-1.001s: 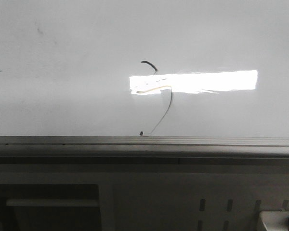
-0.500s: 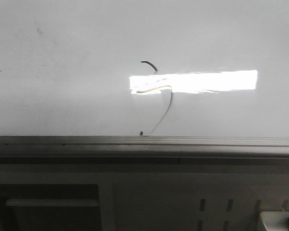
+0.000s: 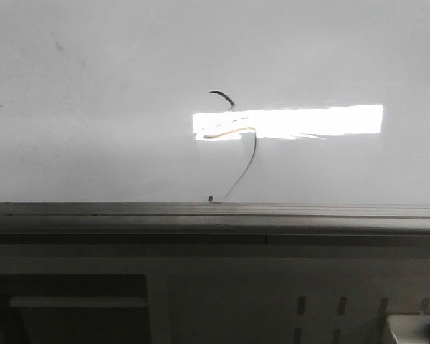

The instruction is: Write number 3 on whiteboard

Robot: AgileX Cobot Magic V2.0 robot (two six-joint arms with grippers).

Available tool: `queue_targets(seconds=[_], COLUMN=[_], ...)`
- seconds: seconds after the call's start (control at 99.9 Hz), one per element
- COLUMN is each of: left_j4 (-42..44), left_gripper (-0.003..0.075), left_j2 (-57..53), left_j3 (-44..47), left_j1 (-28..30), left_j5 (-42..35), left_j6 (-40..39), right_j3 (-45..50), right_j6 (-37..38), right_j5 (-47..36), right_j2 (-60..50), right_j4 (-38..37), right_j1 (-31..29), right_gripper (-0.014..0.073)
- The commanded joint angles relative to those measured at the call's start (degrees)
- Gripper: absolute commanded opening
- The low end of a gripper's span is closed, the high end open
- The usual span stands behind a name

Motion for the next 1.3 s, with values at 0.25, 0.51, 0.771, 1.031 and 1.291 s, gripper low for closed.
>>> queue_targets(seconds=[0.25,0.51,0.771,1.031,1.291], left_j4=[-4.46,-5.02,-3.17,-8.50,-17.60], left_gripper=[-0.0020,-0.0020,-0.0020,-0.0020,-0.0020], left_j2=[-0.05,-0.05,-0.05,0.18,4.36], left_j3=[-1.96,-1.85,0.84,14.68,20.79], left_j1=[-0.04,-0.04,-0.04,-0.04,-0.04], left_j5=[-4.48,-6.00,-18.39,-45.77,-56.45], left_j6=[-1.28,-3.75,-13.92,-25.65,-25.65], right_j3=[-1.95,-2.91,-2.78,0.35,9.45], right_j6=[-0.30,0.03,7.58,12.19,14.60], right_j5=[-1.56,-9.20,-12.20,-5.49,-8.98], right_j2=[-0.91,-2.87,-12.05,-20.97,-24.56], right_j4=[5.97,5.19,3.81,2.78,2.78], right_j1=[0.04,-0.06,-5.47,-13.25,-14.39], right_gripper=[0.0064,0.0624,0.0436,-0.0060,-0.0060])
